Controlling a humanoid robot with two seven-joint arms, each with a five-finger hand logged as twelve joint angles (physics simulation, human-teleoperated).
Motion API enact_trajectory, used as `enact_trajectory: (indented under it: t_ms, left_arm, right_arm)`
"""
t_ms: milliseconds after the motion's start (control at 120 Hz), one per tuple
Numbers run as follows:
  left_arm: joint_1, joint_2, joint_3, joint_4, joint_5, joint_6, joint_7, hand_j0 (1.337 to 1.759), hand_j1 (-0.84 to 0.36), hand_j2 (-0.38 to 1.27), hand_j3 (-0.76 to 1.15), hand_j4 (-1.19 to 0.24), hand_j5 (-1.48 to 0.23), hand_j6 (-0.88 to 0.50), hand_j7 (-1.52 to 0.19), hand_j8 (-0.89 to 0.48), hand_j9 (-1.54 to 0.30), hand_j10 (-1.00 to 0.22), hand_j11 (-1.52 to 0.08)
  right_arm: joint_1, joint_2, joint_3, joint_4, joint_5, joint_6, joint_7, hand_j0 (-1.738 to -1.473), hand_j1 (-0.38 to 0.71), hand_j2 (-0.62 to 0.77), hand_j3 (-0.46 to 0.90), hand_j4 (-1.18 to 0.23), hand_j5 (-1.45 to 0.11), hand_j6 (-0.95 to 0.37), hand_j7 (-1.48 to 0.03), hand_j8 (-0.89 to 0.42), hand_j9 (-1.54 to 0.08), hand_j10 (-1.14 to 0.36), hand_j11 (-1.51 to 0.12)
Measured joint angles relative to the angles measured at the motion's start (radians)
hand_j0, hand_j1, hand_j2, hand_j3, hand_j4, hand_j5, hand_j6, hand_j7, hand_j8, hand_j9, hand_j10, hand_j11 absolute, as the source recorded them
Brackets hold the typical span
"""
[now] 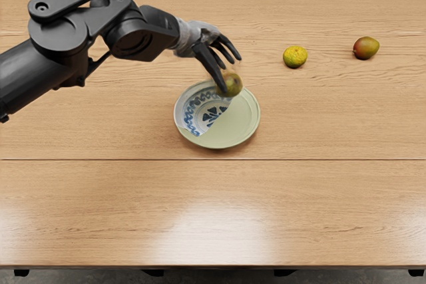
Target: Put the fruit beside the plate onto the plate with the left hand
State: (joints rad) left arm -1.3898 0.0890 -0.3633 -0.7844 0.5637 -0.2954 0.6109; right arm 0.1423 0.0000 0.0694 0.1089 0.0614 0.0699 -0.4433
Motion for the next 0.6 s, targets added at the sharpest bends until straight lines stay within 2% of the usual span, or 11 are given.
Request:
enact_trajectory:
  t_ms: [133,275,467,508,600]
  left_arm:
    - [0.0,0.003,-0.01,-0.001,-0.003,0.027,0.0,1.657,0.08,0.19,0.0,-0.25,-0.38,-0.16,-0.36,-0.17,-0.36,-0.28,-0.36]
    - [0.001,0.002,-0.012,-0.004,-0.071,0.017,0.0,1.658,0.2,0.1,0.0,-0.14,-0.2,-0.09,-0.2,-0.1,-0.19,-0.15,-0.19]
    - [0.02,0.083,-0.011,-0.009,-0.287,-0.22,0.0,1.658,0.28,0.04,0.0,-0.07,-0.09,-0.05,-0.09,-0.05,-0.09,-0.07,-0.09]
    - [0.027,0.127,-0.008,-0.029,-0.343,-0.251,0.0,1.658,0.29,0.03,0.0,-0.06,-0.08,-0.04,-0.08,-0.04,-0.08,-0.06,-0.08]
    - [0.06,0.237,-0.004,-0.121,-0.465,-0.289,0.0,1.658,0.3,0.02,0.0,-0.04,-0.06,-0.03,-0.06,-0.03,-0.06,-0.05,-0.06]
  right_arm:
    - [0.001,0.0,0.0,0.004,0.0,0.0,0.0,-1.658,-0.35,0.0,0.0,0.0,0.0,0.0,0.0,0.0,0.0,0.0,0.0]
    - [0.001,0.0,0.0,0.008,0.0,0.001,0.0,-1.658,-0.35,0.0,0.0,0.0,0.0,0.0,0.0,0.0,0.0,0.0,0.0]
    - [0.006,0.0,0.0,0.01,0.0,0.001,-0.001,-1.658,-0.35,0.0,0.0,0.0,0.0,0.0,0.0,0.0,0.0,0.0,0.0]
    - [0.007,0.0,0.0,0.011,0.0,0.001,-0.001,-1.658,-0.35,0.0,0.0,0.0,0.0,0.0,0.0,0.0,0.0,0.0,0.0]
    - [0.008,0.0,0.0,0.014,0.0,0.001,-0.001,-1.658,-0.35,0.0,0.0,0.0,0.0,0.0,0.0,0.0,0.0,0.0,0.0]
